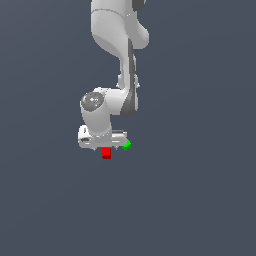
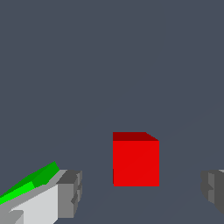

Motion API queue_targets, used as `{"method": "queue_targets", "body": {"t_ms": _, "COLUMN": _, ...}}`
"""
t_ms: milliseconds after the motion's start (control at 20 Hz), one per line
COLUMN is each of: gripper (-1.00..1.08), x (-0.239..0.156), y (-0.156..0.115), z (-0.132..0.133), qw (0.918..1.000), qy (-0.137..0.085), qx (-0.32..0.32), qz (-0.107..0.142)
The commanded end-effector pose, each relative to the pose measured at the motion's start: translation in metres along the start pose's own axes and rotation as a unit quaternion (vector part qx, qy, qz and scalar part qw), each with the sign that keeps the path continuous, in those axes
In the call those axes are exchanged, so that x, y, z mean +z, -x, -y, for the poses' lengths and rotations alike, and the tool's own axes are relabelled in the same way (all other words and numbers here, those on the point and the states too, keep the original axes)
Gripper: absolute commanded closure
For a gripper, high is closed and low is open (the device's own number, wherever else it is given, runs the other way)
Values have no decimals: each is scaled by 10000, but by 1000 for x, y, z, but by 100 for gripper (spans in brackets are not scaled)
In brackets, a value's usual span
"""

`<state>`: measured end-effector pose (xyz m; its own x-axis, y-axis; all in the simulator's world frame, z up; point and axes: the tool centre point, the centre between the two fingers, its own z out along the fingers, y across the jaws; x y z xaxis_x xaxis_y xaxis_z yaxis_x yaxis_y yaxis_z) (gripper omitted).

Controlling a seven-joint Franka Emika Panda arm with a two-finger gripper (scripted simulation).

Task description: Stack the red cube on top of the green cube.

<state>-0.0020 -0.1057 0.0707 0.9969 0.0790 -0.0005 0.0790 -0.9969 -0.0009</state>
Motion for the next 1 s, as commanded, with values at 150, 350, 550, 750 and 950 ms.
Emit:
{"method": "queue_targets", "body": {"t_ms": 150, "gripper": -92, "x": 1, "y": 0, "z": -1, "qw": 10000, "qy": 3, "qx": -7, "qz": 2}}
{"method": "queue_targets", "body": {"t_ms": 350, "gripper": -92, "x": 9, "y": 0, "z": -1, "qw": 10000, "qy": 3, "qx": -7, "qz": 2}}
{"method": "queue_targets", "body": {"t_ms": 550, "gripper": -92, "x": 28, "y": 0, "z": -1, "qw": 10000, "qy": 4, "qx": -9, "qz": 0}}
{"method": "queue_targets", "body": {"t_ms": 750, "gripper": -92, "x": 45, "y": 0, "z": -1, "qw": 10000, "qy": 4, "qx": -12, "qz": -2}}
{"method": "queue_targets", "body": {"t_ms": 950, "gripper": -92, "x": 51, "y": -1, "z": -1, "qw": 10000, "qy": 4, "qx": -12, "qz": -2}}
